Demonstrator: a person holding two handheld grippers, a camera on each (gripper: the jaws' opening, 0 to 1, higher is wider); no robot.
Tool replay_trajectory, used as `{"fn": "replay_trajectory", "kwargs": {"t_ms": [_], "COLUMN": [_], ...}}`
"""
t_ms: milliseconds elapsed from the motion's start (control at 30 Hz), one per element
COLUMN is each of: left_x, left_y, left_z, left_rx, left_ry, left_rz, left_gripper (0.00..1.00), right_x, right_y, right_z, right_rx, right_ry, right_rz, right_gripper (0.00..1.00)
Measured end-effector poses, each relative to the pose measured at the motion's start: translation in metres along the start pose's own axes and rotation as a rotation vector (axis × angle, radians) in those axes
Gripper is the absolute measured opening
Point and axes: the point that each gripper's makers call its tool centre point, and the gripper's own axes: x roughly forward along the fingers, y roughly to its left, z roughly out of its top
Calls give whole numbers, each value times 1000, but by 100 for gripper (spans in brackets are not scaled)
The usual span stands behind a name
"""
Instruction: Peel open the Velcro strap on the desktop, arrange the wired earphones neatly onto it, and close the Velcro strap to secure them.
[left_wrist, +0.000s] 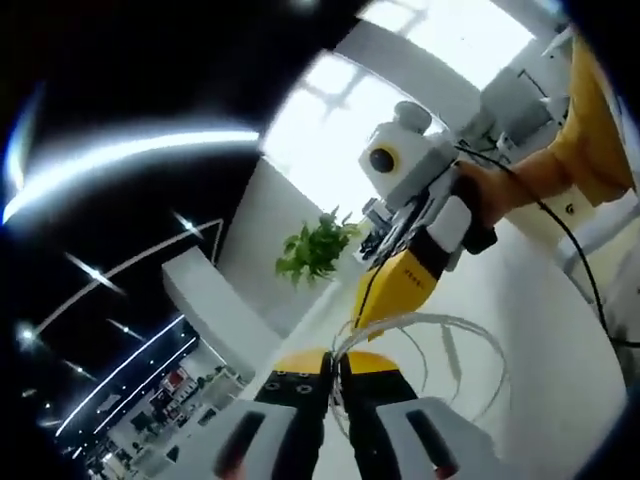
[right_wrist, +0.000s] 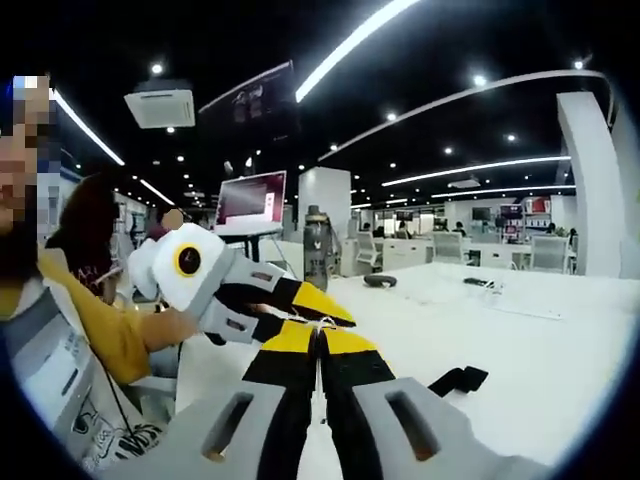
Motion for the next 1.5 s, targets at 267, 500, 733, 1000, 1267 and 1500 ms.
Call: {"fn": "replay_trajectory", "kwargs": {"t_ms": [267, 500, 733, 1000, 1267, 1500], "left_x": [2, 10, 36, 66, 87, 102], "left_y": [4, 5, 2, 3, 10, 13], "left_z": [-12, -22, -29, -43, -70, -95], "left_rx": [55, 76, 97, 104, 26, -95], "left_ry": [117, 216, 268, 320, 392, 419], "left_rz": [-1, -43, -86, -147, -224, -248], "left_gripper": [7, 7, 6, 6, 6, 7], "right_x": [-11, -17, -8, -3, 7, 15], "right_y": [-14, -15, -36, -85, -123, -155], "right_z": [-3, 1, -10, -29, -48, -69], "right_rx": [55, 36, -35, -131, -51, 32], "right_ry": [-15, -36, 79, 186, 251, 310], "right_rz": [-57, -70, -117, -202, -227, -247], "right_gripper": [7, 12, 19, 8, 8, 7]}}
